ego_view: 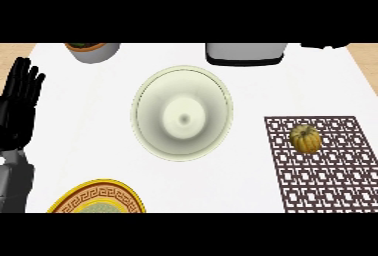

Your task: Pick the pear from the placemat and place it in the bowl

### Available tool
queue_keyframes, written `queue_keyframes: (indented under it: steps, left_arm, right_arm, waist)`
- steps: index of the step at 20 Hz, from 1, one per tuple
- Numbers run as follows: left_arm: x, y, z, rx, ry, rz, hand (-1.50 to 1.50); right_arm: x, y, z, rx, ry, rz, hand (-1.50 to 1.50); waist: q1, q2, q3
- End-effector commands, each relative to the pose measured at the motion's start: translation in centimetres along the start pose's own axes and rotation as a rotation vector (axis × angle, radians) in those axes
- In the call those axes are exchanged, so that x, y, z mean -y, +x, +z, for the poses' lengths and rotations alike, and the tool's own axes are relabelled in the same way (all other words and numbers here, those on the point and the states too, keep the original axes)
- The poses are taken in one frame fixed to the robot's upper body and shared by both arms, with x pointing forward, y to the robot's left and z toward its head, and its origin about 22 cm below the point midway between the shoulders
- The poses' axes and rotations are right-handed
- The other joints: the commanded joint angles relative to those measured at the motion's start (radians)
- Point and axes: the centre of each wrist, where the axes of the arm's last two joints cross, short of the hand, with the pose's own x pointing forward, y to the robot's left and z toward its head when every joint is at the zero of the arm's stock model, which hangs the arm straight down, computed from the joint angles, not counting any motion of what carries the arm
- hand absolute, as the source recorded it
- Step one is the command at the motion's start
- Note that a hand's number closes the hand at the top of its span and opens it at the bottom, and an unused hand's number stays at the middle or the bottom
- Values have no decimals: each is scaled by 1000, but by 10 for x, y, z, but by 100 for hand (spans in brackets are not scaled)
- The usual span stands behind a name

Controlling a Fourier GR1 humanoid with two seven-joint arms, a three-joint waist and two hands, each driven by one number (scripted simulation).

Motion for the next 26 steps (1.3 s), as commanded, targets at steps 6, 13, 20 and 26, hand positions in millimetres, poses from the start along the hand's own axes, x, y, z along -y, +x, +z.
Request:
queue_keyframes:
  steps: [6,13,20,26]
  left_arm:
    - [-20,-2,8,5,-16,12,0]
    - [1,-7,-1,5,-22,20,0]
    - [6,5,6,18,-20,3,0]
    - [7,8,13,18,-43,29,0]
  right_arm:
    - [-76,62,-46,13,134,-20,150]
    - [-152,82,-51,-48,161,-10,150]
    - [-227,50,-72,-246,147,71,150]
    - [-259,18,-75,-278,140,-155,-150]
  waist:
    - [9,5,1]
    - [9,9,1]
    - [27,13,1]
    - [40,15,2]
